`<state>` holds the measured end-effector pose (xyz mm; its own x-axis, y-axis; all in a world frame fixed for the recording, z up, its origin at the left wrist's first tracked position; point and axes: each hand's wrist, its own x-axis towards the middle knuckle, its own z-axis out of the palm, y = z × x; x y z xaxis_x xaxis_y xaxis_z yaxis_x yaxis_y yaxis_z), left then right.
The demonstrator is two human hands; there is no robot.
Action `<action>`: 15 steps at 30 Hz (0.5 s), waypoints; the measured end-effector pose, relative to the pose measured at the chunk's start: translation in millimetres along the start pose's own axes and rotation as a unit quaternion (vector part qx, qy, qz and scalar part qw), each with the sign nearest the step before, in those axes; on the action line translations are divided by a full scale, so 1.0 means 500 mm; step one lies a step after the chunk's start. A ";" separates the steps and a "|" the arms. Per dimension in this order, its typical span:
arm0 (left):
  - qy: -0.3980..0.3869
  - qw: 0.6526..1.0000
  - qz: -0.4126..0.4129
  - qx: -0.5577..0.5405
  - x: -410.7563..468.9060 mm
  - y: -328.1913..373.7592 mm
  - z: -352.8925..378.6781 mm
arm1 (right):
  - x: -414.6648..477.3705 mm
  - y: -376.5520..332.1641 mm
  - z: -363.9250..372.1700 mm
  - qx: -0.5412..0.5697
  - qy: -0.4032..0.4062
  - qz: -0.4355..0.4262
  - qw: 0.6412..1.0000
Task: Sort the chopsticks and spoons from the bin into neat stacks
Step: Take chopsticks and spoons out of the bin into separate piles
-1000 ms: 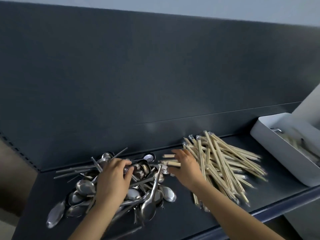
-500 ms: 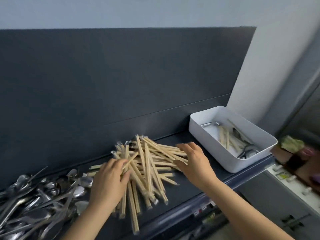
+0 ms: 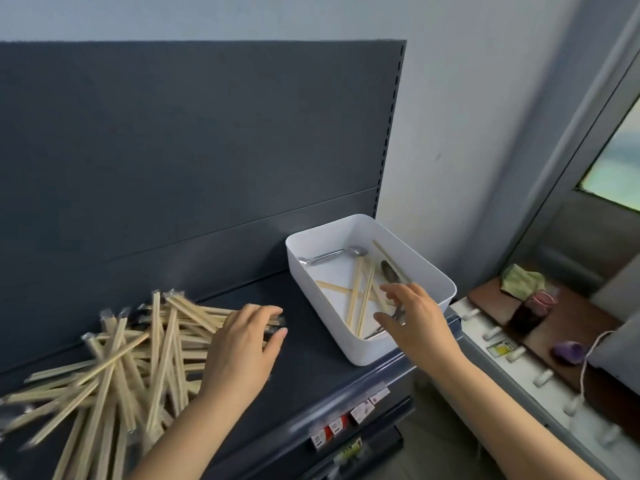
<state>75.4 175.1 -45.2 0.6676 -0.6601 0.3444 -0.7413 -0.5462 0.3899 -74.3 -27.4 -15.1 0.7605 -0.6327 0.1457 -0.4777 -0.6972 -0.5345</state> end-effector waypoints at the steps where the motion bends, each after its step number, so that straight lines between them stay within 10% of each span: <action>1: -0.002 1.000 -0.002 -0.002 0.017 0.007 0.010 | 0.013 0.014 -0.005 0.006 0.001 0.006 1.000; 15: -0.047 0.998 -0.016 -0.045 0.303 0.033 0.167 | 0.305 0.120 0.014 -0.065 -0.108 0.017 0.992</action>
<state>158.4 23.1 -58.0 0.6781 -0.6908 0.2509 -0.7080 -0.5223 0.4754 16.1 -163.4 -30.9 0.8126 -0.5798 -0.0589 -0.5465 -0.7230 -0.4226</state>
